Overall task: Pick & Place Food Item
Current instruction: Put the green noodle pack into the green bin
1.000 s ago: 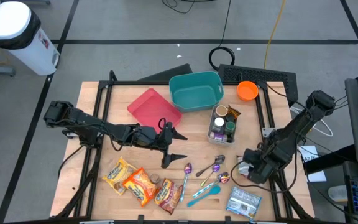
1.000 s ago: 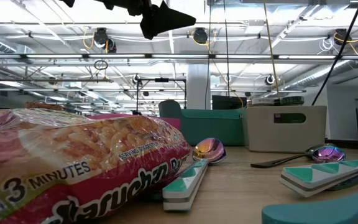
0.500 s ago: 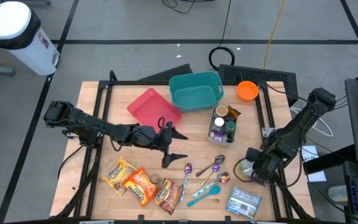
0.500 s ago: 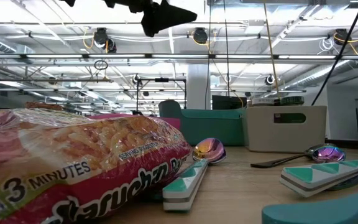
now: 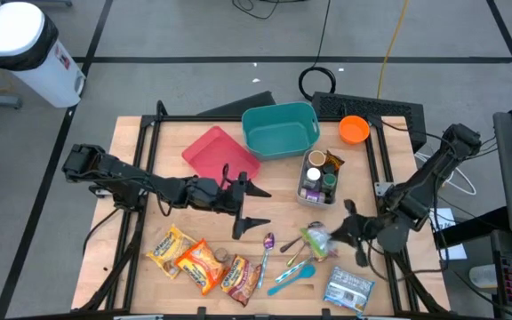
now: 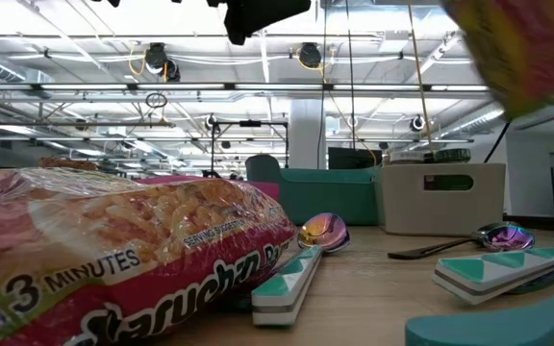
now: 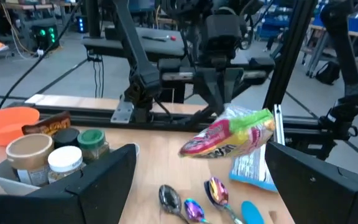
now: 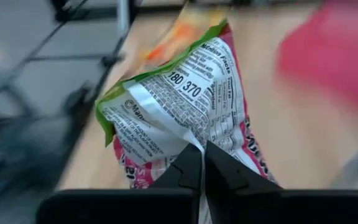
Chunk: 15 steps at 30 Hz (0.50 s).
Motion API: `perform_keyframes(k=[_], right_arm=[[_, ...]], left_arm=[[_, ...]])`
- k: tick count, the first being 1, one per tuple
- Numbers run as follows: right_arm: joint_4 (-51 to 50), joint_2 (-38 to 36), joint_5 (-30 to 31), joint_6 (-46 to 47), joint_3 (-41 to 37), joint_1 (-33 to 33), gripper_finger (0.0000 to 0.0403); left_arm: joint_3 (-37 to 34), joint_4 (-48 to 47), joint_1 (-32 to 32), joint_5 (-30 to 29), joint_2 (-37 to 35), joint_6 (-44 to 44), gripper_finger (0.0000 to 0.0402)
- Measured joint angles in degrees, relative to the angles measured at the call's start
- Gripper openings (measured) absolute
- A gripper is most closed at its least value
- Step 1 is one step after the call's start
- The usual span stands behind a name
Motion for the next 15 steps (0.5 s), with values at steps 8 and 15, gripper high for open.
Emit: perform_keyframes(k=[8, 15], right_arm=[[17.63, 6.03, 13.95, -30.16, 0.00, -11.30, 0.0001], [34.39, 15.91, 13.76, -48.46, 0.00, -22.56, 0.0001]], left_arm=[[0.00, 4.02, -0.03, -2.26, 0.00, 0.03, 0.0365], [0.00, 5.41, 0.14, -13.12, 0.00, 0.78, 0.0365]])
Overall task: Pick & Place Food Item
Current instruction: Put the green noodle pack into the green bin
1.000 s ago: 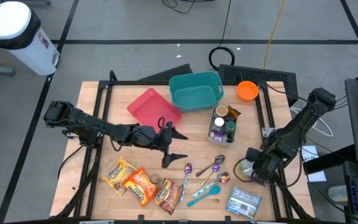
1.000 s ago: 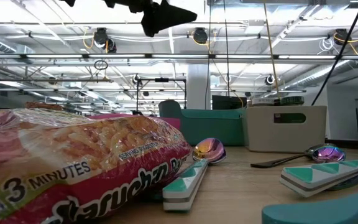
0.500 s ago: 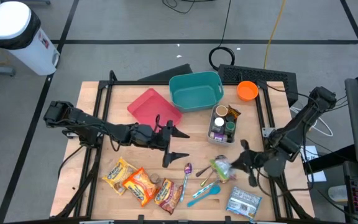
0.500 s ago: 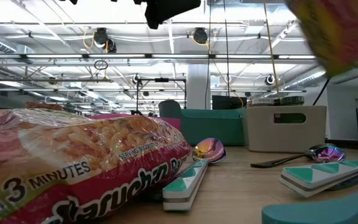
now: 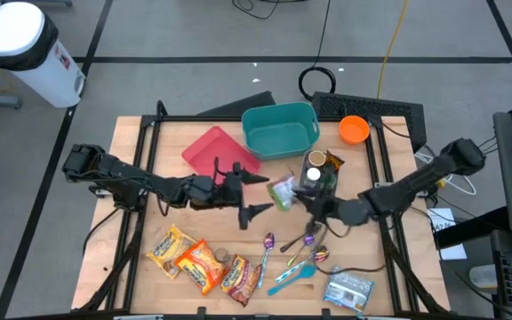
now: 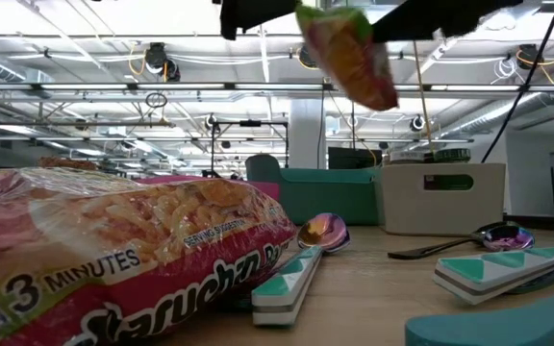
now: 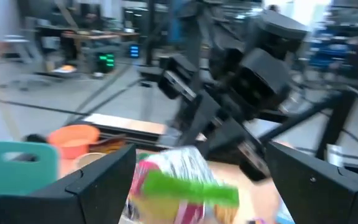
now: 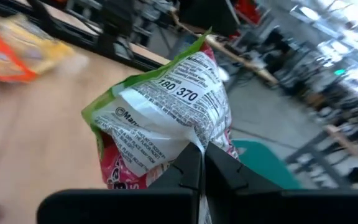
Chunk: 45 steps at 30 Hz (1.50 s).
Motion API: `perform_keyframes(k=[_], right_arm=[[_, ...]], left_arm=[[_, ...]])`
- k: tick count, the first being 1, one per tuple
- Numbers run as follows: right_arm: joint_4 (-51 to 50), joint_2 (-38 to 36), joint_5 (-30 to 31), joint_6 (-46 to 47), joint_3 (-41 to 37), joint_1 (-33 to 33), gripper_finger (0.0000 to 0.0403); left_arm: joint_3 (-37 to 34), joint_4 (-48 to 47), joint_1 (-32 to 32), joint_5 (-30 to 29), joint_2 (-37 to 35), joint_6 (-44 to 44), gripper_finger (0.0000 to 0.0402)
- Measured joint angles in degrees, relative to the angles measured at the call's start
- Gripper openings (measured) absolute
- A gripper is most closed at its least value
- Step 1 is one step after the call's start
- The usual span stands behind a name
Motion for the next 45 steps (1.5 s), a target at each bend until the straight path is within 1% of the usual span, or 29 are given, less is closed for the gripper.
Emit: perform_keyframes(k=[4, 6, 9, 12, 15, 17, 20, 23, 27, 29, 33, 35, 37, 39, 41, 45], right_arm=[[9.27, 5.36, 0.04, -6.52, 0.00, -2.95, 0.0001], [12.05, 7.19, 0.67, -8.58, 0.00, -3.48, 0.0001], [15.59, 9.13, 4.81, -10.88, -0.02, -3.54, 0.0000], [18.32, 9.76, 12.74, -13.34, -0.02, -2.92, 0.0000], [20.21, 9.78, 18.45, -14.29, -0.02, -2.45, 0.0000], [21.45, 9.80, 19.90, -14.41, -0.02, -2.01, 0.0000], [22.49, 9.79, 18.70, -14.34, -0.02, -1.58, 0.0000], [22.50, 9.79, 16.75, -13.87, -0.02, -1.57, 0.0000], [24.36, 9.80, 16.33, -13.88, -0.02, -1.61, 0.0000], [24.96, 9.79, 16.29, -13.93, -0.02, -1.83, 0.0000], [25.05, 9.79, 16.28, -13.95, -0.02, -1.90, 0.0000], [25.04, 9.79, 16.26, -13.96, -0.02, -1.90, 0.0000], [25.04, 9.79, 16.26, -13.94, -0.02, -1.90, 0.0000], [25.04, 9.79, 16.26, -13.91, -0.02, -1.90, 0.0000], [25.04, 9.79, 16.26, -13.91, -0.02, -1.92, 0.0000], [25.02, 9.79, 16.22, -13.75, -0.02, -1.92, 0.0000]], left_arm=[[0.00, -0.20, 0.02, -6.76, 0.00, -0.01, 0.0365], [0.00, -0.68, 0.02, -9.64, 0.00, 0.43, 0.0365], [0.00, -1.49, 0.02, -12.80, 0.00, 0.89, 0.0365], [0.00, -2.73, 0.02, -14.56, 0.00, 0.65, 0.0365], [0.00, -2.68, 0.02, -15.83, 0.00, 0.56, 0.0365], [0.00, -2.25, 0.02, -16.52, 0.00, -0.11, 0.0365], [0.00, -1.82, 0.04, -16.91, 0.00, -1.55, 0.0365], [0.00, -1.97, 0.58, -16.27, 0.00, -2.45, 0.0365], [0.00, -2.18, 2.20, -13.14, 0.00, -4.78, 0.0365], [0.00, -2.19, 3.43, -10.63, 0.00, -6.34, 0.0365], [0.00, -2.25, 5.90, -2.62, 0.00, -8.37, 0.0365], [0.00, -2.25, 6.80, -0.17, 0.00, -9.50, 0.0360], [0.00, -2.27, 7.33, 0.44, 0.00, -10.22, 0.0342], [0.00, -2.08, 7.80, 0.87, 0.39, -11.25, 0.0310], [0.00, -2.46, 8.09, 1.21, 0.74, -11.69, 0.0267], [0.07, -1.89, 8.74, 1.23, 1.35, -11.67, 0.0168]])
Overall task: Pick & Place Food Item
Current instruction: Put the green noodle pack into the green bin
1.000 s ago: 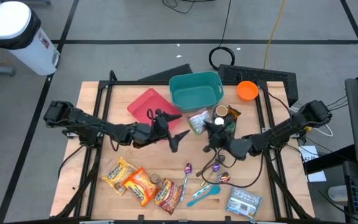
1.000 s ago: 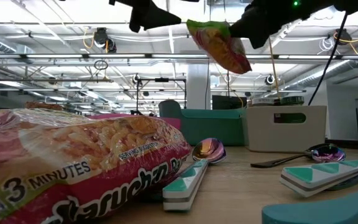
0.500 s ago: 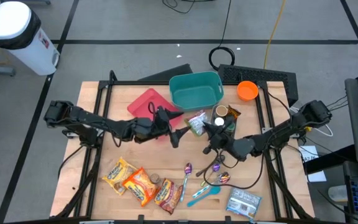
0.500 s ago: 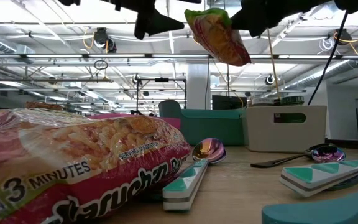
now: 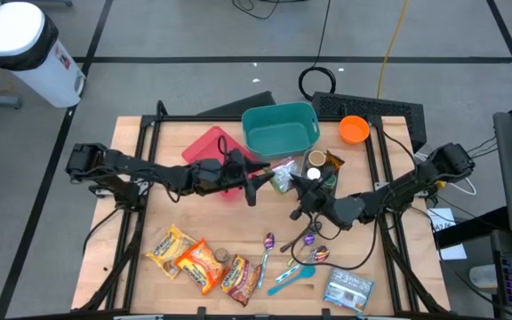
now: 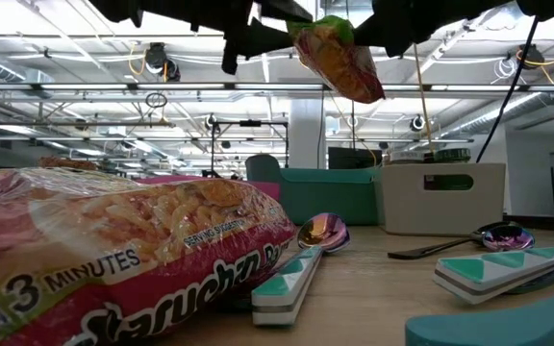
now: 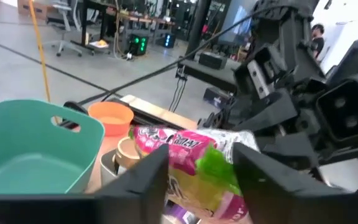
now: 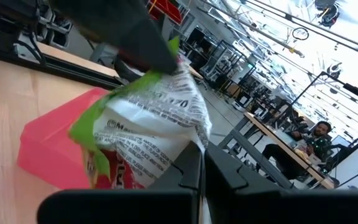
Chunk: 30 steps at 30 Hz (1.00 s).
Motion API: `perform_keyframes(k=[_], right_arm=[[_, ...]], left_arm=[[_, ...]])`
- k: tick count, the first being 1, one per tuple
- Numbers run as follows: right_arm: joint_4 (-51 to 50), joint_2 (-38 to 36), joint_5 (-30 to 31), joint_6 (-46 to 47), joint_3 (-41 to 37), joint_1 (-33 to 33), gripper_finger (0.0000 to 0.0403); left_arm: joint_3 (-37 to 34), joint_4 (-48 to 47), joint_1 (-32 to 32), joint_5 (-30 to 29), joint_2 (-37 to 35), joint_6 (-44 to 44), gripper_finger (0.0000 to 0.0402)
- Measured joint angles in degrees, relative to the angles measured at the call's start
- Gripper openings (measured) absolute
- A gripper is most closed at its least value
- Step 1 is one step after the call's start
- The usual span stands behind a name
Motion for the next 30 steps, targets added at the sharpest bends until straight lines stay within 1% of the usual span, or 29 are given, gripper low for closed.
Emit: perform_keyframes(k=[3, 5, 7, 8, 12, 15, 19, 23, 26, 30], right_arm=[[-0.06, 0.00, 0.02, 0.00, 0.00, 0.00, 0.0000], [-0.10, 0.00, 0.04, 0.37, 0.00, 0.01, 0.0000], [-0.21, 0.02, 0.63, 3.57, -0.02, 0.35, 0.0002], [-0.15, 0.01, 1.24, 5.17, -0.02, 0.67, 0.0007], [-0.92, -1.69, 1.75, 6.13, -0.02, 3.33, 0.0044], [-2.06, -3.84, 1.79, 7.69, -0.02, 5.96, 0.0086], [-2.44, -8.18, 1.79, 8.13, -0.02, 9.74, 0.0141], [-3.41, -11.32, 1.79, 7.67, -0.02, 12.34, 0.0177], [-4.37, -12.66, 1.85, 7.64, -0.02, 12.99, 0.0192], [-5.68, -12.92, 1.88, 7.65, -0.02, 12.66, 0.0198]], left_arm=[[-0.04, -0.49, 0.45, 0.07, 0.22, -0.97, 0.0100], [-0.04, -0.30, 0.61, 0.06, 0.22, 0.05, 0.0059], [-0.04, -0.64, 0.61, 0.09, -0.24, 2.11, 0.0020], [-0.06, -0.69, 0.59, 0.09, -0.68, 3.19, 0.0011], [-0.07, -0.51, 1.33, -0.04, -3.53, 5.96, 0.0012], [-0.07, -0.72, 2.43, -0.25, -5.34, 6.16, 0.0005], [-0.07, -0.21, 5.39, -0.07, -6.64, 6.82, 0.0008], [-0.07, -0.24, 11.63, 0.75, -6.65, 3.93, 0.0004], [-0.07, -0.76, 17.58, 5.64, -6.22, 0.36, 0.0006], [-0.07, -2.40, 25.95, 11.16, -4.79, -4.83, 0.0004]])
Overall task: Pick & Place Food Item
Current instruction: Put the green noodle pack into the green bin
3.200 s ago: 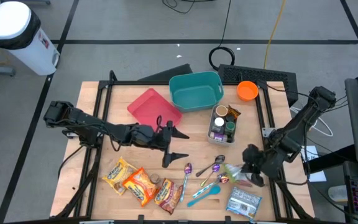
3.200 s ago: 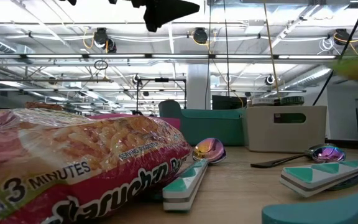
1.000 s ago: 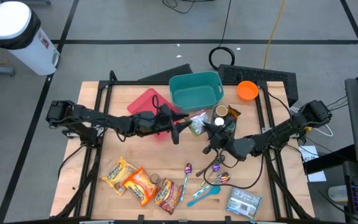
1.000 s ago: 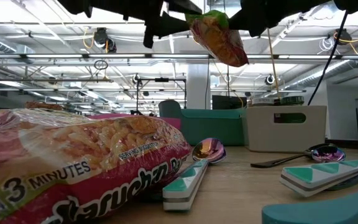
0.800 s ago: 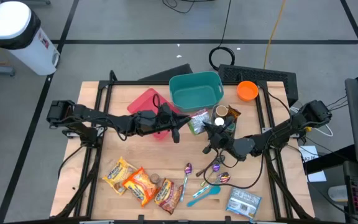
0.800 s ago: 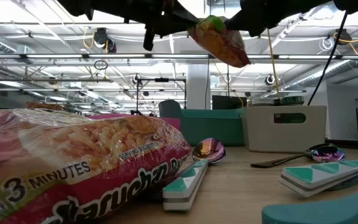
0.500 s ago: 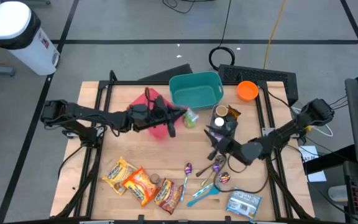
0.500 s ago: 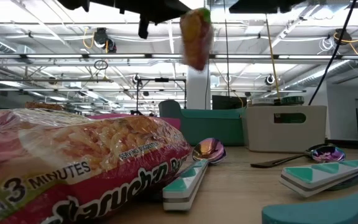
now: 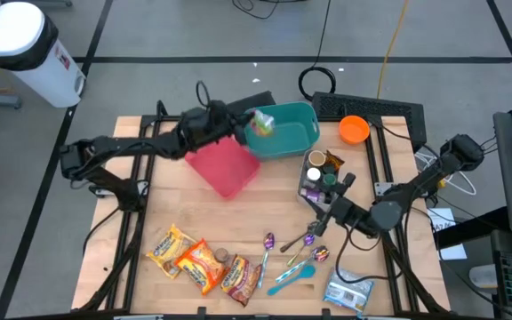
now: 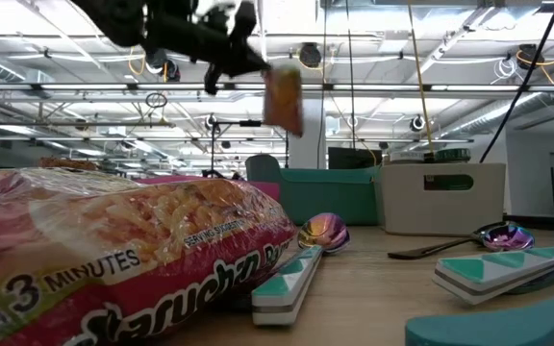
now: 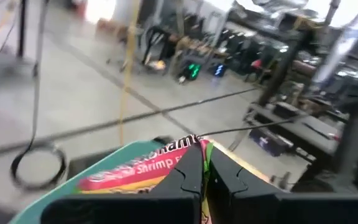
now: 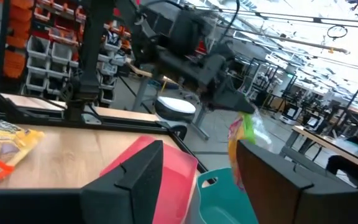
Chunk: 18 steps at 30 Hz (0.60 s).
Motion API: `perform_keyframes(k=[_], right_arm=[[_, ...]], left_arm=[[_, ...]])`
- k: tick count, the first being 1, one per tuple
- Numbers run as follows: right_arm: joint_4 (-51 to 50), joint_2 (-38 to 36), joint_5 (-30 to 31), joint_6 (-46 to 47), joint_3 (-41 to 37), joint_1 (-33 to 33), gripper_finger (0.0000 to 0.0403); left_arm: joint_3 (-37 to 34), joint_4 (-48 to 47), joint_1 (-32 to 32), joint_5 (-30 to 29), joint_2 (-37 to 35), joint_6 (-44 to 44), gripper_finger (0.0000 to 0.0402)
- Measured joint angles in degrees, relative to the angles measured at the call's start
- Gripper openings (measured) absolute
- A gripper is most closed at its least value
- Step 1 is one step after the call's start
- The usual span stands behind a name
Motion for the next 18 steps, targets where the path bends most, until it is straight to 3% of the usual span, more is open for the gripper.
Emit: perform_keyframes(k=[6, 11, 18], right_arm=[[-2.42, -0.01, -0.11, 2.14, 0.00, -2.07, 0.0191], [-5.06, -0.02, -0.11, 4.61, 0.00, -3.16, 0.0188], [-6.51, -0.02, -0.13, 5.70, 0.00, -3.24, 0.0190]], left_arm=[[0.02, -2.70, 8.95, 10.08, 5.51, -6.30, 0.0004], [0.00, -1.33, 10.79, 18.21, 10.16, -9.94, 0.0003], [0.02, -4.78, 9.30, 19.02, 11.35, -8.27, 0.0003]])
